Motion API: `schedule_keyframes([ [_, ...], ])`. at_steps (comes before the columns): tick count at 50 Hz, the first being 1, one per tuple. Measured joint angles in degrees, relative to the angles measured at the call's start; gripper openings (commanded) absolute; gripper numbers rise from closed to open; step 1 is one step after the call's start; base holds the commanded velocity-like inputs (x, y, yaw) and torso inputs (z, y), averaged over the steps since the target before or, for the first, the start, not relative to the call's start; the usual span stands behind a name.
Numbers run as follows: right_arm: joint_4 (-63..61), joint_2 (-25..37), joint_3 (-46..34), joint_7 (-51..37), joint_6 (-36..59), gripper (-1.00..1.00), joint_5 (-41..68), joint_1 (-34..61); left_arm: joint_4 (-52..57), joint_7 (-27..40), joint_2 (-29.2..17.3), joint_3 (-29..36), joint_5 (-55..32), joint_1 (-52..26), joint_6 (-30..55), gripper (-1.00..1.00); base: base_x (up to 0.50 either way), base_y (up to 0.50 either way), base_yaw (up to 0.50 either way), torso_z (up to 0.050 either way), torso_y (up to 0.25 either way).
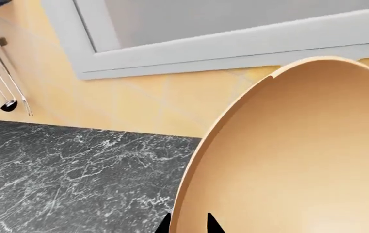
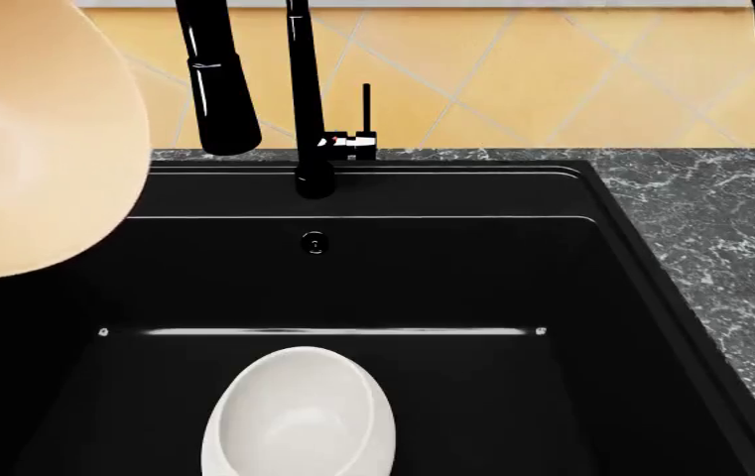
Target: Stack the bowls in the sink.
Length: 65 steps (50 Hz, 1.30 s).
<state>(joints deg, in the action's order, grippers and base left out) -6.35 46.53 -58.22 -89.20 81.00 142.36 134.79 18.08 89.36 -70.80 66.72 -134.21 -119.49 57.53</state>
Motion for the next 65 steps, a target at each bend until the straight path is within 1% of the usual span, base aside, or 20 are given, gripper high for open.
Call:
schedule_keyframes([
  [10, 0.7, 0.0, 0.7, -0.5, 1.7, 1.0, -0.2, 0.1, -0.7, -0.6, 1.3, 7.2, 0.8, -3.1, 0.7, -1.0, 0.0, 0.0, 0.0, 0.0, 0.0],
  [21, 0.4, 0.3, 0.5, -0.7, 2.0, 1.0, -0.1, 0.2, -1.5, -4.0, 3.5, 11.0, 3.9, -2.2, 0.0, -1.0, 0.0, 0.0, 0.0, 0.0, 0.0],
  [30, -0.2, 0.6, 0.1, -0.7, 1.8, 1.0, 0.2, 0.2, -2.5, -7.2, 5.4, 12.6, 7.2, 0.1, -1.1, -1.0, 0.0, 0.0, 0.0, 0.0, 0.001],
  [43, -0.7, 1.0, -0.5, -0.8, 1.3, 1.0, 0.4, 0.2, -2.9, -10.2, 7.5, 13.9, 10.5, 3.6, -3.1, -1.0, 0.0, 0.0, 0.0, 0.0, 0.0],
  [65, -1.8, 1.5, -1.4, -0.8, 0.3, 1.0, 0.9, 0.2, -2.2, -15.5, 9.5, 15.1, 16.2, 11.1, -8.6, -1.0, 0.0, 0.0, 0.0, 0.0, 0.0],
])
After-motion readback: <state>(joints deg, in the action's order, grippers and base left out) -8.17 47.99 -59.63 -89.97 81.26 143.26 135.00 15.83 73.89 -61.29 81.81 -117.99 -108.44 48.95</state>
